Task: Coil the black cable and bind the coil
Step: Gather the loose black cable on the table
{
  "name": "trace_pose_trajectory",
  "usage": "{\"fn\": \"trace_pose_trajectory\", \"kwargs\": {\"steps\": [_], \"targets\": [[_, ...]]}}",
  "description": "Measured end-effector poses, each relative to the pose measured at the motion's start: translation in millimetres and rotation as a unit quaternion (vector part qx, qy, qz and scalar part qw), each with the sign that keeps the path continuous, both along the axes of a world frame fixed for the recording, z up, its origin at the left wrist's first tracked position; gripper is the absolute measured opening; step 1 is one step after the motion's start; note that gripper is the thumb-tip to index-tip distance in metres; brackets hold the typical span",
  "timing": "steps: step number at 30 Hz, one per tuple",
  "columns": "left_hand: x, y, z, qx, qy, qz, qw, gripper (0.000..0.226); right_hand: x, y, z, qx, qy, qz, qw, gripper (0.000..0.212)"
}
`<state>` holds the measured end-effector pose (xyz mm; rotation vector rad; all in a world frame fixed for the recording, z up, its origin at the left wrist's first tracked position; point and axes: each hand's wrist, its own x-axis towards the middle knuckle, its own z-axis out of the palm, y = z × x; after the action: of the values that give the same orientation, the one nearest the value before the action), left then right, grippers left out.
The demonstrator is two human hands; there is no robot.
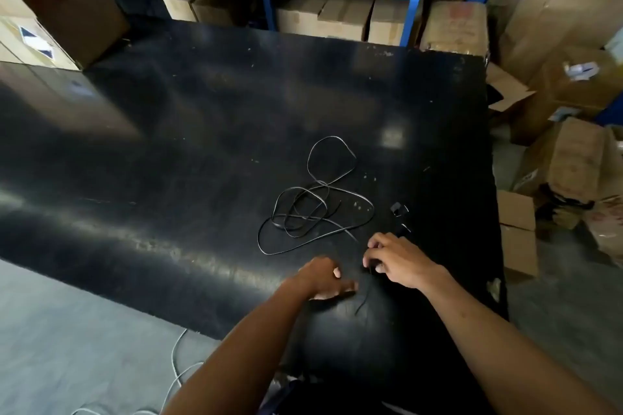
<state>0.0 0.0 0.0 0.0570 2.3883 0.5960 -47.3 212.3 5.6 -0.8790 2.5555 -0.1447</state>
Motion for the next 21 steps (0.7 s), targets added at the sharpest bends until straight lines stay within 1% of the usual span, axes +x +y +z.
{"fn": "trace_pose_trajectory", "kwargs": {"steps": [2,3,5,8,11,14,16,18,21], "targets": [[1.2,1.1,1.1,-0.022,-0.001,-0.014,1.000,0.053,2.6,0.6,-1.5,0.032,-0.002,0.017,0.999,0.035],[1.2,1.8,-0.9,-0.032,0.002,-0.024,0.999,0.051,5.1,0.4,-5.8,0.047,-0.003,0.022,0.999,0.036],[1.6,5.2,-1.9,-0.046,0.004,-0.030,0.998,0.048,13.1,-1.0,-9.7,0.082,0.000,0.028,0.996,0.030],[0.2,7.9,-3.8,-0.044,-0.005,-0.034,0.998,0.055,17.6,7.0,-11.7,0.064,0.049,0.051,0.995,0.019],[-3.1,3.8,-2.4,0.014,-0.060,-0.038,0.997,0.067,9.7,12.7,-4.3,-0.001,0.090,0.068,0.994,0.011],[-16.2,2.5,10.3,0.090,-0.128,-0.048,0.987,0.076,-6.6,7.6,18.6,-0.049,0.121,0.090,0.987,0.011],[-25.1,5.1,22.7,0.126,-0.183,-0.062,0.973,0.071,-18.5,1.5,37.0,-0.079,0.144,0.105,0.981,0.021],[-34.4,9.7,32.5,0.165,-0.226,-0.067,0.958,0.060,-32.2,-2.6,55.4,-0.101,0.166,0.109,0.975,0.027],[-48.1,14.4,50.3,0.244,-0.270,-0.056,0.930,0.054,-54.1,-4.2,82.3,-0.122,0.173,0.119,0.970,0.023]]}}
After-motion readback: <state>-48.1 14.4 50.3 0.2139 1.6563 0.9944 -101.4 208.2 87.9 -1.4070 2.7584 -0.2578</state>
